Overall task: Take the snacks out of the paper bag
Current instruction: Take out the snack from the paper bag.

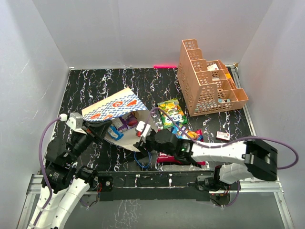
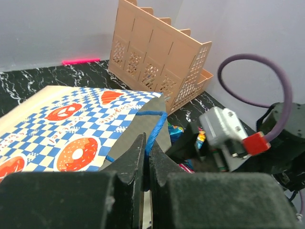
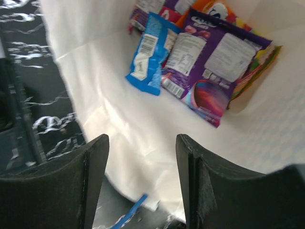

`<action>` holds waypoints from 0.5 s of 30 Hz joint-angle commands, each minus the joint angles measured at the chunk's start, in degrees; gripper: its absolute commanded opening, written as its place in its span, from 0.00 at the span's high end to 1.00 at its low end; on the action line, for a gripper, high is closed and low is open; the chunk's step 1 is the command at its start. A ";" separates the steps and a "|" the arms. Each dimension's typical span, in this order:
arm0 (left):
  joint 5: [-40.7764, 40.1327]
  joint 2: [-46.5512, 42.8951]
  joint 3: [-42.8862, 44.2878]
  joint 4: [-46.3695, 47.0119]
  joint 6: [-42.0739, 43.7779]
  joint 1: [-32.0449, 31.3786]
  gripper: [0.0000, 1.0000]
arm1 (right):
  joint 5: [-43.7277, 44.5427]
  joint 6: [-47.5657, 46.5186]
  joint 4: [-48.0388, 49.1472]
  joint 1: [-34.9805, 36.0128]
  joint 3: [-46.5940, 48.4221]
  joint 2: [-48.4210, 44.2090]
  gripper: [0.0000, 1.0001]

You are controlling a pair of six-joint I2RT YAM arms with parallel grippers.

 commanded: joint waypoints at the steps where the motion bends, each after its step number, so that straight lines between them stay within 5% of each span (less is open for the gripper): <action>1: 0.84 -0.26 -1.05 0.12 -4.80 -0.15 1.00 | 6.95 -10.11 7.41 -0.22 6.70 6.72 0.40; 6: 1.03 -1.70 -2.22 2.41 -7.81 -0.15 1.00 | 9.66 -12.29 12.53 -0.38 11.52 18.68 0.38; 15: 1.03 2.01 0.69 5.27 -7.56 -0.15 1.00 | 12.21 -12.12 19.54 -2.29 21.74 36.76 0.09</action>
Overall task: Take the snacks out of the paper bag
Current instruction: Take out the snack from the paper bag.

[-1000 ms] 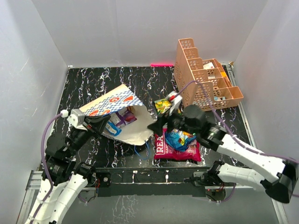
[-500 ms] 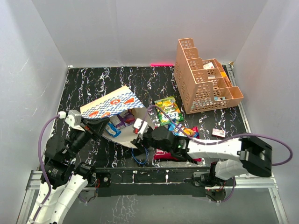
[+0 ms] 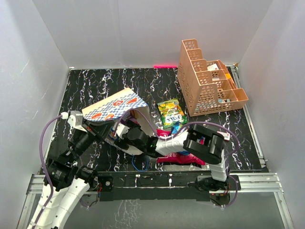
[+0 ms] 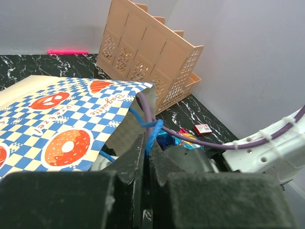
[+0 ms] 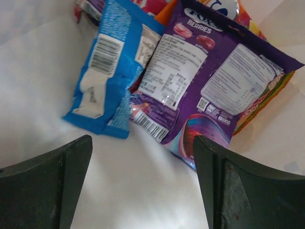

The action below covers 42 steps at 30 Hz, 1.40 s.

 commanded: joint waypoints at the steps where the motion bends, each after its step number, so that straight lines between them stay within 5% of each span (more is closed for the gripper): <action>1: 0.84 3.17 3.64 3.79 0.25 -0.15 1.00 | 2.78 -1.01 7.99 -1.34 5.29 4.53 0.07; 4: 0.68 5.59 5.99 3.78 1.15 -0.11 1.00 | 2.55 -1.11 9.98 -2.20 6.56 6.55 0.00; 12: 2.95 9.42 8.60 7.26 1.08 -0.15 1.00 | 8.59 0.37 6.91 -5.00 16.06 14.36 0.00; 22: -3.02 6.33 5.87 3.54 2.64 -0.21 1.00 | 13.05 6.03 4.93 -7.84 14.90 12.02 0.65; 28: -5.27 4.56 4.22 1.00 2.88 -0.15 1.00 | 11.06 6.65 6.44 -7.95 12.98 8.23 0.87; 42: -8.56 1.07 1.75 -1.70 2.86 -0.15 1.00 | 7.91 7.62 8.99 -7.96 8.04 0.48 0.92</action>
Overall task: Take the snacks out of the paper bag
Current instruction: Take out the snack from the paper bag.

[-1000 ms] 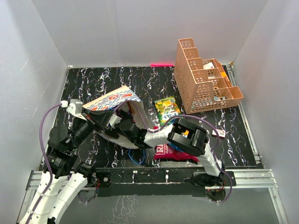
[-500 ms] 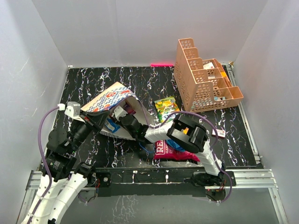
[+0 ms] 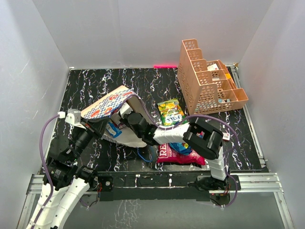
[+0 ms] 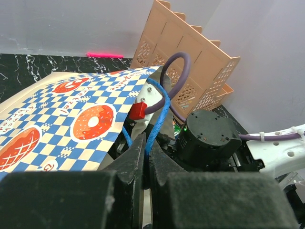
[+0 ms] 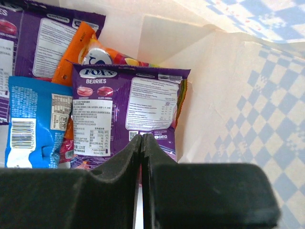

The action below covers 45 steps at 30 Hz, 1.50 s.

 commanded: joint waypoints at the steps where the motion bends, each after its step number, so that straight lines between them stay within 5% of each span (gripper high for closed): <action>1: 0.77 -0.83 0.12 0.41 0.13 -0.20 1.00 | -2.59 2.03 5.42 -0.83 -1.66 -2.53 0.92; 3: 1.59 -0.72 0.23 -0.05 0.45 -0.20 1.00 | -5.57 3.56 5.10 -0.81 -0.66 -1.41 0.89; 8: 3.77 -0.05 1.10 -0.56 0.80 -0.20 1.00 | -10.88 6.93 4.14 -0.25 3.37 3.36 0.29; 12: 7.36 1.65 1.77 -0.63 0.96 -0.24 1.00 | -7.44 6.64 5.26 0.23 6.68 8.11 0.05; 22: 6.49 -1.09 0.76 -2.36 -0.81 -0.20 1.00 | 3.31 5.26 -1.21 -1.66 13.03 16.34 0.01; 24: 6.53 -0.70 0.71 -2.68 -1.02 -0.20 1.00 | 7.35 5.39 -1.85 -1.84 13.11 17.02 0.07; 26: 6.03 -0.97 0.69 -3.55 -0.88 -0.19 1.00 | 10.02 6.47 -1.79 -2.50 12.38 16.41 0.24; 35: 1.98 -4.52 -1.89 -3.20 -2.08 -0.20 1.00 | 4.46 7.36 -0.67 -4.72 11.03 12.01 0.81; 39: 0.80 -5.75 -2.96 -3.17 -2.17 -0.20 1.00 | 2.71 7.12 -1.49 -4.78 10.99 9.62 0.91; 45: -0.19 -5.29 -3.62 -1.86 -1.94 -0.20 1.00 | -3.59 10.49 -1.61 -4.72 6.83 3.88 0.92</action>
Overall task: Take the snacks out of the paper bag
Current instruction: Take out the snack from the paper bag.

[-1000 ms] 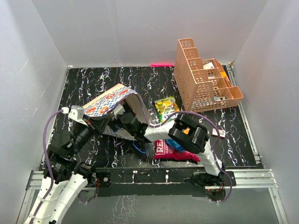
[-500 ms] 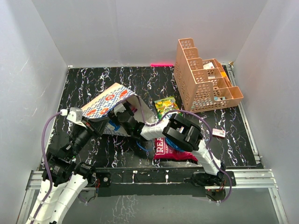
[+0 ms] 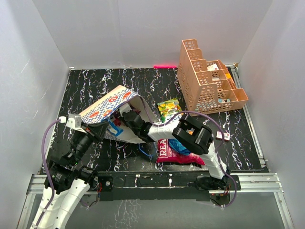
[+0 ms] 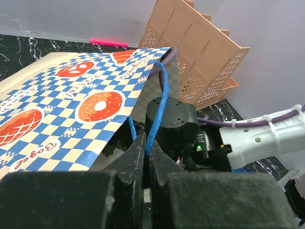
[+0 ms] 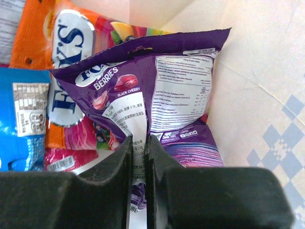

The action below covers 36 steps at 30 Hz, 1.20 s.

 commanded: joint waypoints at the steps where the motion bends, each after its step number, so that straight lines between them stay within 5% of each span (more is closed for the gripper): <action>1: 0.71 -0.03 0.00 1.64 -0.51 -0.22 1.00 | -4.48 5.32 1.79 -2.19 -2.21 -8.09 0.92; 19: 0.62 3.25 1.71 4.11 1.55 -0.22 1.00 | -17.86 14.92 2.03 -2.10 -9.75 -21.36 0.92; 31: 0.23 5.65 2.19 6.24 2.28 -0.22 1.00 | -21.91 19.78 -10.89 -2.17 -14.28 -36.06 0.92; 36: -6.53 10.09 6.69 5.80 2.91 -0.22 1.00 | -23.03 21.82 -18.91 -2.24 -14.70 -41.85 0.92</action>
